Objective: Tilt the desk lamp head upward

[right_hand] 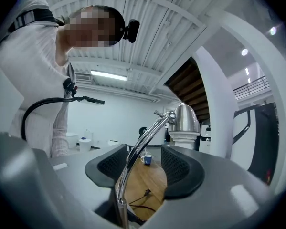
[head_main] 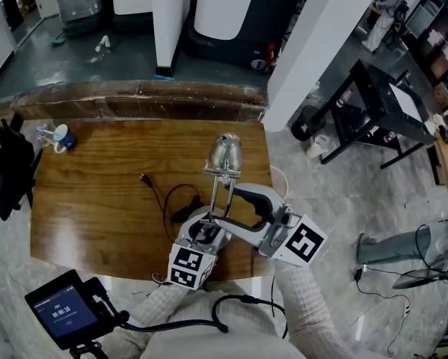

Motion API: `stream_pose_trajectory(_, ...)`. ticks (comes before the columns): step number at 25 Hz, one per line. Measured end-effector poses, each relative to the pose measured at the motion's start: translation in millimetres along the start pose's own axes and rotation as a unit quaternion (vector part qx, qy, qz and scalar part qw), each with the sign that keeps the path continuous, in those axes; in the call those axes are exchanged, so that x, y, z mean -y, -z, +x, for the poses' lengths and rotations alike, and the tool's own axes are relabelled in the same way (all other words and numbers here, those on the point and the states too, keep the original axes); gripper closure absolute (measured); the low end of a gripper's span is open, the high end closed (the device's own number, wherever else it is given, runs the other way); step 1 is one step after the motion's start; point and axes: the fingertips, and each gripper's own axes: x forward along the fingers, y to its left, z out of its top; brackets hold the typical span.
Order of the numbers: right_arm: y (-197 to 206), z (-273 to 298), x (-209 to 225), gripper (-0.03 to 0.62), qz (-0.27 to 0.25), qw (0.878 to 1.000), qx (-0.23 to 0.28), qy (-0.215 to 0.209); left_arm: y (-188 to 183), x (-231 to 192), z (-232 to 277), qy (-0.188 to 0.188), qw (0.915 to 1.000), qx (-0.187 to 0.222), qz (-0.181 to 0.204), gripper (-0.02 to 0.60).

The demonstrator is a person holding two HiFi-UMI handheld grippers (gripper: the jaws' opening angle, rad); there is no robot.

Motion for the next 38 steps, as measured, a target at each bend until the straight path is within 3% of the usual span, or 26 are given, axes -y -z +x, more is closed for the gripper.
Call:
stream_pose_trajectory(5,-4,-25,-1,0.434,-0.015,0.996,0.021,0.090,1,10,-17,0.009,0.9998,0.011,0.010,0.408)
stream_pose_trajectory(8,-2,-33,-11,0.439,-0.020,0.990,0.021,0.135,0,11,-30,0.008,0.9998,0.015,0.007,0.410)
stream_pose_trajectory(14,4,-54,-9,0.452,-0.003,0.971,0.023,0.238,-5,8,-49,0.006,0.9994,0.031,0.016,0.411)
stream_pose_trajectory(19,8,-69,-20,0.490,-0.006,0.957,0.007,0.291,-17,7,-76,-0.020,0.9977,0.063,0.017,0.505)
stream_pose_trajectory(22,17,-69,-24,0.516,-0.013,0.950,-0.016,0.311,-17,0,-83,-0.034,0.9969,0.070,0.008,0.566)
stream_pose_trajectory(29,51,-62,-26,0.571,0.035,0.930,-0.083,0.355,-27,-21,-93,-0.082,0.9932,0.083,0.005,0.574)
stream_pose_trajectory(33,68,-82,-57,0.592,0.076,0.928,-0.102,0.349,-26,8,-112,-0.114,0.9887,0.096,0.012,0.574)
stream_pose_trajectory(38,75,-101,-95,0.595,0.081,0.929,-0.118,0.342,-21,43,-135,-0.139,0.9834,0.116,0.005,0.574)
